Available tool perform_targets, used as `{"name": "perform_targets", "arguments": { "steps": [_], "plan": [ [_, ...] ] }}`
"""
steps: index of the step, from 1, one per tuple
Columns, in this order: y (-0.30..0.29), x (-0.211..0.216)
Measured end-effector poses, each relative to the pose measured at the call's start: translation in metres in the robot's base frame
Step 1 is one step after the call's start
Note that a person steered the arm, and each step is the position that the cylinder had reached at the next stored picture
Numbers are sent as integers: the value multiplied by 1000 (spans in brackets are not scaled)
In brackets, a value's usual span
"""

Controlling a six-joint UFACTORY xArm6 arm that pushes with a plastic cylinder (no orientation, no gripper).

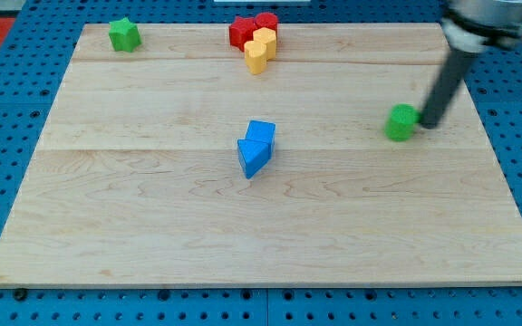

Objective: Move the green circle to the center of the board

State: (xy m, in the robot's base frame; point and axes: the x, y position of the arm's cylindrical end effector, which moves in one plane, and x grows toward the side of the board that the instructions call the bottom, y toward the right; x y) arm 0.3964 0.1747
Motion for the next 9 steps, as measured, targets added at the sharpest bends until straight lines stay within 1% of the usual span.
{"name": "perform_targets", "arguments": {
  "steps": [1, 2, 4, 5, 6, 7, 8, 9],
  "plan": [
    [-83, -1],
    [-6, 8],
    [-121, 15],
    [-120, 36],
    [-181, 32],
    [-201, -10],
    [-170, -2],
    [-144, 16]
  ]
}}
